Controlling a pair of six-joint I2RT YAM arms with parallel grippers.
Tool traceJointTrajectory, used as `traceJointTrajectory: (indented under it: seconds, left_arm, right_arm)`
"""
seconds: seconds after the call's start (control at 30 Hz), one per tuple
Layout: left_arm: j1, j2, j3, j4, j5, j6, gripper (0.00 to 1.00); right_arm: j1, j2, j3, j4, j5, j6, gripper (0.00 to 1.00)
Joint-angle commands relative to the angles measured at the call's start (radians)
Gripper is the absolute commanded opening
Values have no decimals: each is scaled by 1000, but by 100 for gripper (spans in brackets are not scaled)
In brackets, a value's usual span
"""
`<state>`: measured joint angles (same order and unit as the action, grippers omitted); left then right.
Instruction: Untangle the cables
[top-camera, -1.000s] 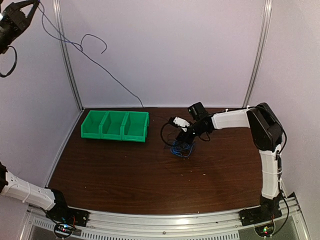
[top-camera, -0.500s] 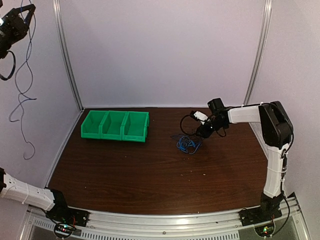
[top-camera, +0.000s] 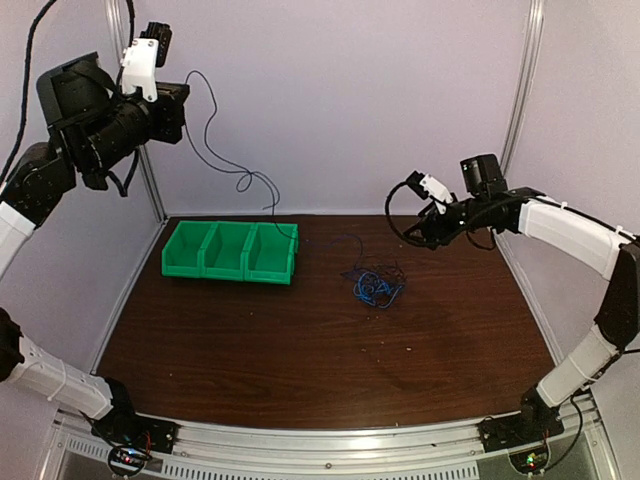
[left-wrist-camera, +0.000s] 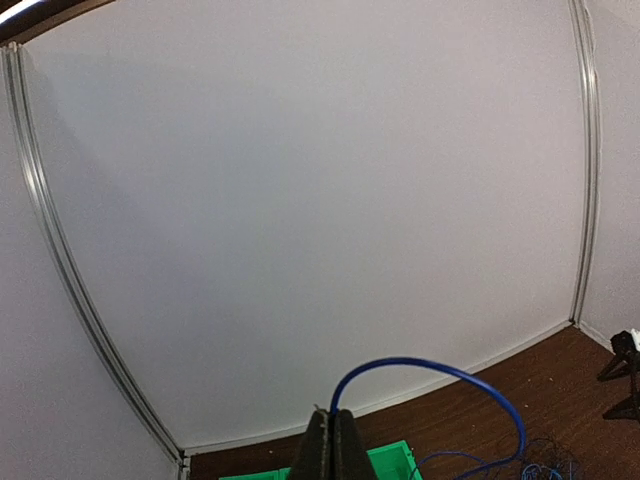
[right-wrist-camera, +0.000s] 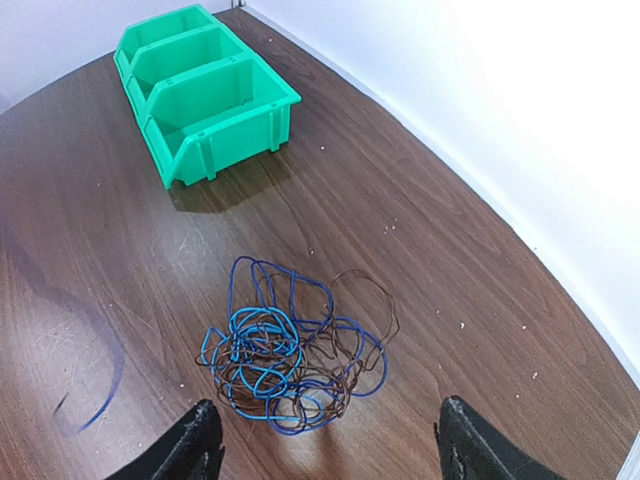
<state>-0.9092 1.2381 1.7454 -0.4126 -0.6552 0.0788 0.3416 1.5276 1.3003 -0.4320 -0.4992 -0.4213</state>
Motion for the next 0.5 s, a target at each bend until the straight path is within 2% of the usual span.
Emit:
traceJointTrajectory:
  seconds: [0.0,0.07,0.2,0.47]
  left_arm:
    - [18,46,10,17,-7,5,0]
    - [51,81,34,-11,44,-26,0]
    - [164,164,106,-110,249,-131,0]
    - [319,232,184,-125,343,-131,0]
  right_arm:
    - [-47,-72,-175,121,-30,44,78]
    - [-91,-91,-242,162,-72,48,78]
    - [-194,-107,-301,229,-128,71,78]
    - [-248,-104,-331,239,-150,47,78]
